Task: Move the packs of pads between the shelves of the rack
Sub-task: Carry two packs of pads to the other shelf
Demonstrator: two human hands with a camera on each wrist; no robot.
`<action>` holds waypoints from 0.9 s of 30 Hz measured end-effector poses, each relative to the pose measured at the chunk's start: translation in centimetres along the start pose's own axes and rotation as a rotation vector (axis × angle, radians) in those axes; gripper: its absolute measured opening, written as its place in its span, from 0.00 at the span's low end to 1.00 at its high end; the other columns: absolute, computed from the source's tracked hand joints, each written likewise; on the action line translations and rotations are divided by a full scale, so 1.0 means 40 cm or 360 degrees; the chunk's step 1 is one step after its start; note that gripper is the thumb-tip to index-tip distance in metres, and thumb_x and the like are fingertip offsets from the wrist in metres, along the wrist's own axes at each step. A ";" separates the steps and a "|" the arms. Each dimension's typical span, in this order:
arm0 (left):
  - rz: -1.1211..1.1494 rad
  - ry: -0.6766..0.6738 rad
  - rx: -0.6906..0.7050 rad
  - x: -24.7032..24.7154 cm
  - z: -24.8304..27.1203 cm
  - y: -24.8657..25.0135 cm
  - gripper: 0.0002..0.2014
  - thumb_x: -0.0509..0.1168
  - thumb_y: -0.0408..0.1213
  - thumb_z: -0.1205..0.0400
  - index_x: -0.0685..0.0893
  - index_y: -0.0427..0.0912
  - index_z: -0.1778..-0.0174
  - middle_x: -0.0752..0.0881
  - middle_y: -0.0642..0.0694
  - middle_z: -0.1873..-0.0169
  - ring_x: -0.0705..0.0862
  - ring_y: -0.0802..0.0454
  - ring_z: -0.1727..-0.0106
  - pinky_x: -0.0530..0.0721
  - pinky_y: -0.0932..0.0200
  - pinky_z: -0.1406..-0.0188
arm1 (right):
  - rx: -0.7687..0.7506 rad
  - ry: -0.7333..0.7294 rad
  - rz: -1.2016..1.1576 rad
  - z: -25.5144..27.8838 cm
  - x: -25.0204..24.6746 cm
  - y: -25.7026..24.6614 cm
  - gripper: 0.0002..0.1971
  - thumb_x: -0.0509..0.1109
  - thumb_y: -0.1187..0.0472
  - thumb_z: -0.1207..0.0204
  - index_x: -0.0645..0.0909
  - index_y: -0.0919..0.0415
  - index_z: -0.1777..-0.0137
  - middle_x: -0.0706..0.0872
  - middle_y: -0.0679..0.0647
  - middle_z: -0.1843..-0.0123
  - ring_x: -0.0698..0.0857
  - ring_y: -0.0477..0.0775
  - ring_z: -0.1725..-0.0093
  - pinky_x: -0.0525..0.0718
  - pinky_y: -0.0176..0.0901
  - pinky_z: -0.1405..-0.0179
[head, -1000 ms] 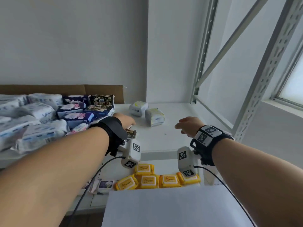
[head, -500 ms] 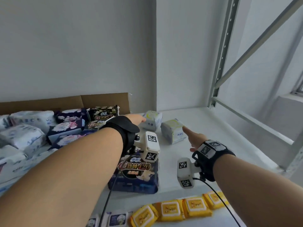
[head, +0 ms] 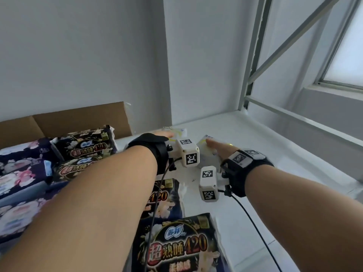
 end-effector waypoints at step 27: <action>0.0061 0.0211 0.0016 0.020 0.040 0.025 0.30 0.86 0.49 0.48 0.84 0.39 0.55 0.90 0.43 0.71 0.87 0.50 0.71 0.82 0.62 0.78 | -0.0202 0.0455 0.0222 0.079 -0.069 0.033 0.26 0.84 0.43 0.46 0.84 0.60 0.55 0.90 0.59 0.61 0.89 0.58 0.64 0.89 0.49 0.57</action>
Point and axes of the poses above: each hand's wrist, its own z-axis away from the middle knuckle, its own x-axis out of the palm, y = z × x, the point moved 3 cm from there along -z, towards the middle knuckle
